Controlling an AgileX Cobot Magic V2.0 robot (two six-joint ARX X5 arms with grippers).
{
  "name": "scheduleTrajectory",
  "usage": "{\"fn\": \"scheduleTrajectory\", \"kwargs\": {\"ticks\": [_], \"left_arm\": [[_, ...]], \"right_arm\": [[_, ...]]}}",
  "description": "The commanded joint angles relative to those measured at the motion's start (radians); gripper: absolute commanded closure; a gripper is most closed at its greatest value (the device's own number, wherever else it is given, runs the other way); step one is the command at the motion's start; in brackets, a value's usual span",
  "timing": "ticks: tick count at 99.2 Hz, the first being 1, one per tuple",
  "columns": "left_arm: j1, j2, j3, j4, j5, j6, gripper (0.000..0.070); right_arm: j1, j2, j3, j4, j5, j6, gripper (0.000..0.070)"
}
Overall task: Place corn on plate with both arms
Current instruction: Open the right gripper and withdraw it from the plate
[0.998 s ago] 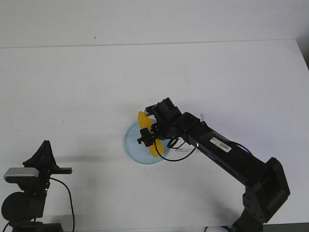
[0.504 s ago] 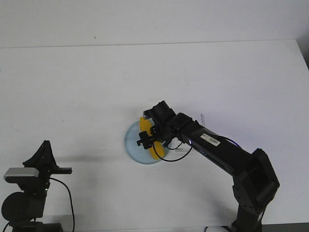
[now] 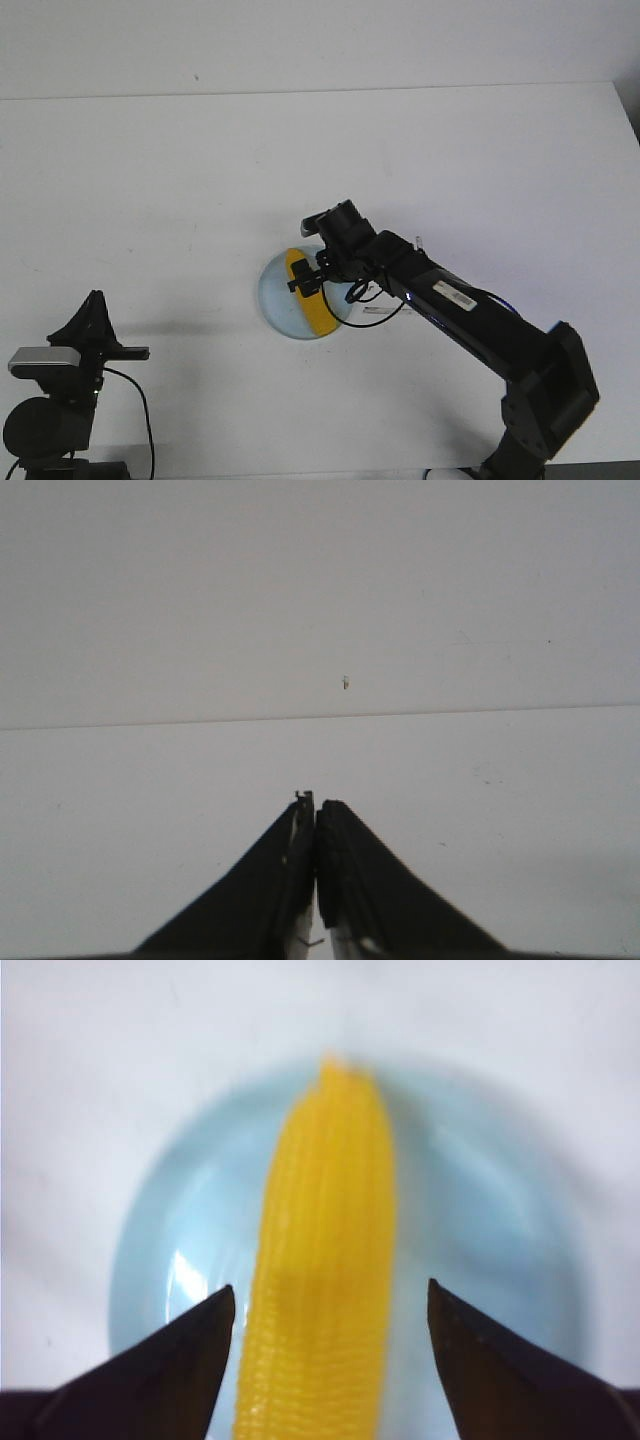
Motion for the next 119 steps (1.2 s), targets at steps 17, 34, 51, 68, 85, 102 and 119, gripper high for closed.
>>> {"fn": "scheduleTrajectory", "kwargs": {"ticks": [17, 34, 51, 68, 85, 102, 119], "left_arm": [[0.001, -0.002, 0.003, 0.011, 0.0, 0.009, 0.0699], [0.001, -0.002, 0.003, 0.011, 0.0, 0.009, 0.0699], [0.001, -0.002, 0.003, 0.011, 0.0, 0.009, 0.0699], [0.001, -0.002, 0.003, 0.011, 0.0, 0.009, 0.0699], [0.001, -0.002, 0.003, 0.011, 0.0, 0.009, 0.0699], [0.001, -0.002, 0.003, 0.011, 0.0, 0.009, 0.0699], [0.001, -0.002, 0.003, 0.011, 0.0, 0.009, 0.0699]], "right_arm": [[-0.001, -0.124, -0.022, 0.098, 0.165, -0.094, 0.0268], [-0.052, -0.249, -0.166, 0.22, 0.234, -0.123, 0.0325], [-0.166, -0.41, -0.364, 0.341, 0.24, -0.154, 0.0625], [-0.313, -0.592, -0.527, 0.419, 0.21, -0.174, 0.0685], [-0.453, -0.778, -0.695, 0.564, 0.187, -0.277, 0.0685], [-0.554, -0.967, -0.874, 0.697, 0.187, -0.335, 0.0685], [-0.618, -1.149, -0.978, 0.659, 0.187, -0.331, 0.0685]]}}
